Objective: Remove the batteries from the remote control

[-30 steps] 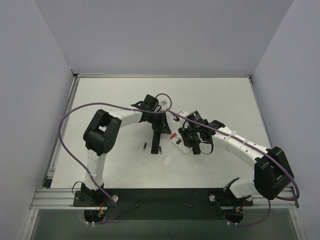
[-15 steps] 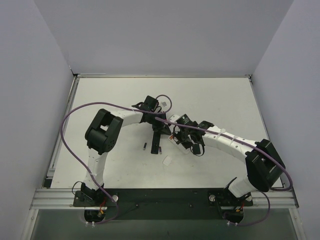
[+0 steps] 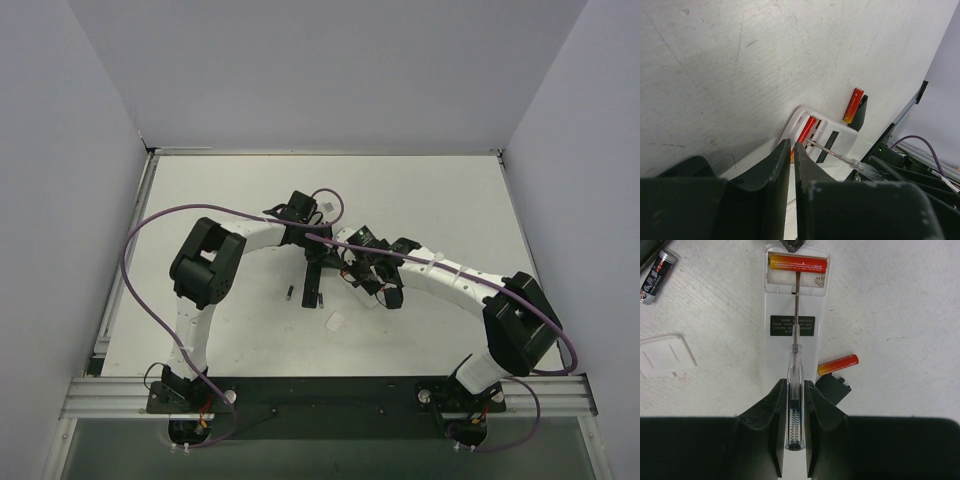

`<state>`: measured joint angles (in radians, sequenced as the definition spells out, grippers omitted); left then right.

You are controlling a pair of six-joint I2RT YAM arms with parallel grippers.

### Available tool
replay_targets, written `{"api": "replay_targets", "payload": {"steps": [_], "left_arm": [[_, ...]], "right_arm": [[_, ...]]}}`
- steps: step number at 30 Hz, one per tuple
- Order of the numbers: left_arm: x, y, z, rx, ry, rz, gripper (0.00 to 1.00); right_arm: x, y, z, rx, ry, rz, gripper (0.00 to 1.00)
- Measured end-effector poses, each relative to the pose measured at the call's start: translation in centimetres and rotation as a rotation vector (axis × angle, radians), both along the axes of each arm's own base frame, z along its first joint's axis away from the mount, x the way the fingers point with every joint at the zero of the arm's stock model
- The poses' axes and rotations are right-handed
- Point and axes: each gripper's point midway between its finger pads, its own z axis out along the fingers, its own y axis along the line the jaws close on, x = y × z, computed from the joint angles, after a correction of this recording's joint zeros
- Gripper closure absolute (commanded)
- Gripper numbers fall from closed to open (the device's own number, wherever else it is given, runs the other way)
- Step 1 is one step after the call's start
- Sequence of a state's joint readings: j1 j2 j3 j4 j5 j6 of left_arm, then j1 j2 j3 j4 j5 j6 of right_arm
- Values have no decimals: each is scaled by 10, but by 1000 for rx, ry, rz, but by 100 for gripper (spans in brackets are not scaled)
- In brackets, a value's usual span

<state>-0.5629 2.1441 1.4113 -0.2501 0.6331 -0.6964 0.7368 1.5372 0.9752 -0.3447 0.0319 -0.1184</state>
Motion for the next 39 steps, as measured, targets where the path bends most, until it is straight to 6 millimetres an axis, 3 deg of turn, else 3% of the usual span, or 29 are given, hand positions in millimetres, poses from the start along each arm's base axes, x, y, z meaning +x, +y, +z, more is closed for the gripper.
{"api": "replay_targets", "payload": {"steps": [26, 32, 39], "left_arm": [[2, 0, -2, -4, -7, 2, 82], [1, 0, -3, -3, -5, 2, 82], [2, 1, -5, -3, -5, 4, 82]], "right_arm": [[3, 6, 1, -37, -48, 7, 100], [-2, 3, -17, -24, -54, -30, 100], [-4, 3, -20, -3, -74, -49, 100]]}}
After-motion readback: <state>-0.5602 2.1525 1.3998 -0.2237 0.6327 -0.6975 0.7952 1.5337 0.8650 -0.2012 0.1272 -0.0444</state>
